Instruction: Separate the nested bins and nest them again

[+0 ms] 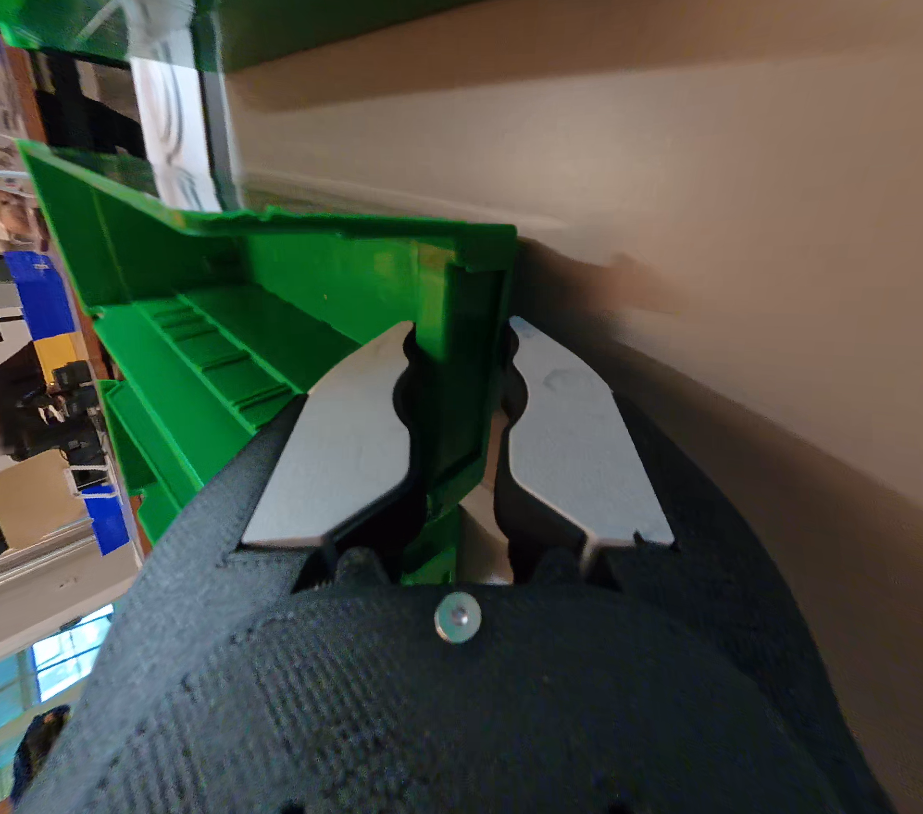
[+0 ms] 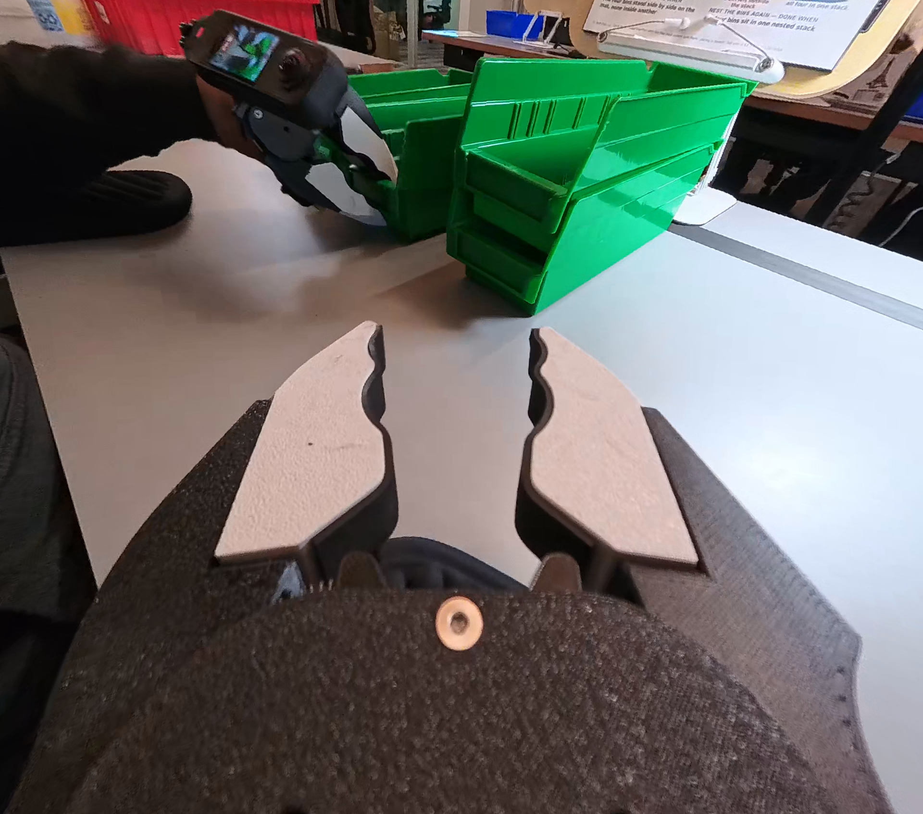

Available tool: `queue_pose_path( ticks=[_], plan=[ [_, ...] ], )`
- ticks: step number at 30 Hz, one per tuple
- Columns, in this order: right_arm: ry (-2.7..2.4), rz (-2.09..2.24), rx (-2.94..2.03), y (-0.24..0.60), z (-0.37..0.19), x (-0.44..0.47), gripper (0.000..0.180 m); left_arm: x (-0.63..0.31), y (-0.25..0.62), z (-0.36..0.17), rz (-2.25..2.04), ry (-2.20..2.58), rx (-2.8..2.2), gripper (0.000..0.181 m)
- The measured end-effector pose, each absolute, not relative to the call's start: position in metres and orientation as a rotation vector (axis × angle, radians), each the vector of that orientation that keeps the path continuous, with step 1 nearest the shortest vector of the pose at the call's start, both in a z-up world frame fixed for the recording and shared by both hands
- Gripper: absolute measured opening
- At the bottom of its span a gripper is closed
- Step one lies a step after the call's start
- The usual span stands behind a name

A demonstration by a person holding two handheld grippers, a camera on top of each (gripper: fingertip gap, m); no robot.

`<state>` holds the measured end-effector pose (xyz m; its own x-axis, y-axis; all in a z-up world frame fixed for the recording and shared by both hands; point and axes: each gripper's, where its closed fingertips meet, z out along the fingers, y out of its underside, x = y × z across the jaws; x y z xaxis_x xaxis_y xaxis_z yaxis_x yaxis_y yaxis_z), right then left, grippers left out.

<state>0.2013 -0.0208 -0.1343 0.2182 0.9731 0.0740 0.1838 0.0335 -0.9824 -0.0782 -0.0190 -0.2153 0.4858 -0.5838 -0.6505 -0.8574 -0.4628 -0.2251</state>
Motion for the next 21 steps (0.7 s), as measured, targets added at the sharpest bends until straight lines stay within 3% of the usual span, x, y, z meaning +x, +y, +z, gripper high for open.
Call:
queue_pose_path(
  ticks=[6, 16, 21],
  plan=[
    [-1.182, 0.909, -1.389, -0.019, -0.134, 0.199, 0.053, -0.067, -0.021, -0.166, 0.674, 1.099, -2.094, 0.031],
    [-1.178, 0.911, -1.375, -0.021, -0.132, 0.198, 0.052, -0.006, 0.000, -0.036, 0.768, 1.155, -1.942, 0.030],
    [-1.136, 0.883, -1.394, -0.015, -0.131, 0.202, 0.054, 0.044, 0.023, -0.024, 0.783, 1.288, -1.983, 0.030]
  ],
)
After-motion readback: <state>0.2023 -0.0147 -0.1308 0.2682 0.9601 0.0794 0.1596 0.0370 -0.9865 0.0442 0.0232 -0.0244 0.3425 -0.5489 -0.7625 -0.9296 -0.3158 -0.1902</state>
